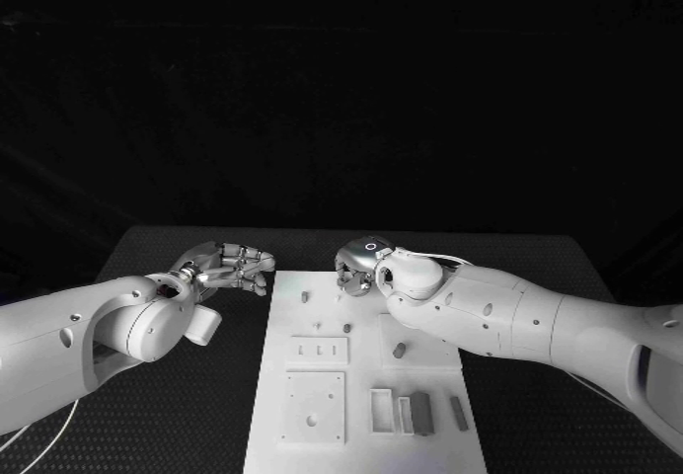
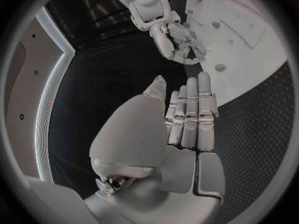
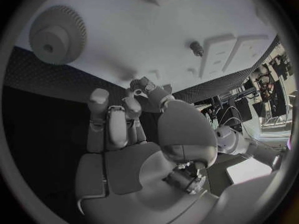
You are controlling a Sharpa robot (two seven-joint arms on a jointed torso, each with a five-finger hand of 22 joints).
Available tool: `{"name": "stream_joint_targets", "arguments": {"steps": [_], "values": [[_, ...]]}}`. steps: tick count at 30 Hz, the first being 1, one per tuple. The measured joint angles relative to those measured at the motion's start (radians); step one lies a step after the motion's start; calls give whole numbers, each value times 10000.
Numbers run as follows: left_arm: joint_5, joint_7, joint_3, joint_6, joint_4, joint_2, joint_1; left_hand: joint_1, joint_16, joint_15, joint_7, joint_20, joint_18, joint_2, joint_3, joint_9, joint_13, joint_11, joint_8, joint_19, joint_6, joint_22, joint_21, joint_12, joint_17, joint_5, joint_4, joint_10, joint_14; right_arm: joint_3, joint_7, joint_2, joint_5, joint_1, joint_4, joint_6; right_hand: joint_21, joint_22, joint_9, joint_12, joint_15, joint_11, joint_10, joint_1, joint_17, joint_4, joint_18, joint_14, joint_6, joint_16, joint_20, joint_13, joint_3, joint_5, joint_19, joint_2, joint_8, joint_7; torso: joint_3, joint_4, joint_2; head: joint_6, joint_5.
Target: Assemble the parts on the task board
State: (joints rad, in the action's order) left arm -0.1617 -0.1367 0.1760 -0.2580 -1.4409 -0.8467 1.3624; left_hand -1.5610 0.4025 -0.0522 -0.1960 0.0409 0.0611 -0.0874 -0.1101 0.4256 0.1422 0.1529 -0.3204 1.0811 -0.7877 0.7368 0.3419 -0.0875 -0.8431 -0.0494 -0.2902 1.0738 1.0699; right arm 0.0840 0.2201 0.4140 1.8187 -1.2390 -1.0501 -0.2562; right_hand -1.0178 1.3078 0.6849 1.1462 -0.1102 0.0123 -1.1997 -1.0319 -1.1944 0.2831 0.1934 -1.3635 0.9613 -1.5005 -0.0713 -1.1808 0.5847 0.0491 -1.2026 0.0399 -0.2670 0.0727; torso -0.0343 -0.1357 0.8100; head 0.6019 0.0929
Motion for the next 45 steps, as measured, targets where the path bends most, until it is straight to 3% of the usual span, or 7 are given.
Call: {"name": "stream_joint_targets", "arguments": {"steps": [14,17,21,32,36,42,45], "values": [[-6,10,0,9,11,-1,16,0,-7,-26,0,-2,0,0,0,1,0,18,0,1,0,11,0,28,-16,0,0,23,26,19,16,-13,-79,31,42,-123,147,0,-77,-476,87,-152,244,103,328,-77,-2,141,-201,105,2,252,21,3,1,419,234,201,1,10,1,27,-22],[-7,12,0,11,11,-5,22,0,-7,-26,0,-2,0,0,0,1,0,18,0,1,0,12,0,27,-25,0,0,23,26,21,13,11,-137,33,42,-127,205,0,-243,-505,153,-234,348,92,362,-158,-2,240,-517,105,4,270,46,3,2,562,603,517,-1,13,1,26,-24],[-8,15,0,11,11,-12,25,0,-7,-26,0,-2,1,0,0,1,0,18,0,1,0,12,0,28,-25,0,0,23,26,21,7,97,-209,34,-18,-182,205,0,-343,-552,247,-356,327,143,407,-263,-8,254,-698,105,8,271,42,3,5,830,753,689,-2,13,1,12,-28],[-10,24,0,12,20,-62,32,0,-14,-24,0,-4,0,0,-22,2,0,17,0,2,0,21,0,27,-38,0,23,23,24,-84,41,1243,-331,20,-1301,-587,245,0,-460,-552,353,-409,311,139,373,-634,-10,221,-858,105,-2,271,161,3,-39,1200,806,740,12,21,-1,-35,-29],[-11,26,0,12,0,-155,34,0,-45,-23,0,-4,0,0,-23,2,0,16,0,2,0,21,0,27,-53,0,23,23,24,-157,101,1892,-412,-155,-1722,-692,245,0,-485,-552,352,-445,275,144,372,-849,-10,221,-858,105,-14,271,240,3,-56,1451,806,740,15,26,-3,-87,-21],[-12,28,3,9,11,-183,34,0,-45,-22,0,-5,0,0,-22,2,0,15,0,3,0,21,0,27,-53,0,23,22,22,-225,102,2749,-641,-341,-2153,-680,271,0,-532,-552,317,-389,218,331,377,-1229,-10,184,-800,105,-19,271,195,3,-95,2305,806,651,38,75,-3,-144,-43],[-12,28,2,9,20,-178,35,0,-45,-21,0,-5,1,0,-22,2,0,14,0,3,0,21,0,27,-52,0,23,22,21,-235,91,3041,-789,-402,-2370,-598,291,0,-547,-552,317,-389,218,481,388,-1384,-10,184,-796,105,-18,270,143,3,-96,2455,806,647,45,87,-3,-163,-43]]}}
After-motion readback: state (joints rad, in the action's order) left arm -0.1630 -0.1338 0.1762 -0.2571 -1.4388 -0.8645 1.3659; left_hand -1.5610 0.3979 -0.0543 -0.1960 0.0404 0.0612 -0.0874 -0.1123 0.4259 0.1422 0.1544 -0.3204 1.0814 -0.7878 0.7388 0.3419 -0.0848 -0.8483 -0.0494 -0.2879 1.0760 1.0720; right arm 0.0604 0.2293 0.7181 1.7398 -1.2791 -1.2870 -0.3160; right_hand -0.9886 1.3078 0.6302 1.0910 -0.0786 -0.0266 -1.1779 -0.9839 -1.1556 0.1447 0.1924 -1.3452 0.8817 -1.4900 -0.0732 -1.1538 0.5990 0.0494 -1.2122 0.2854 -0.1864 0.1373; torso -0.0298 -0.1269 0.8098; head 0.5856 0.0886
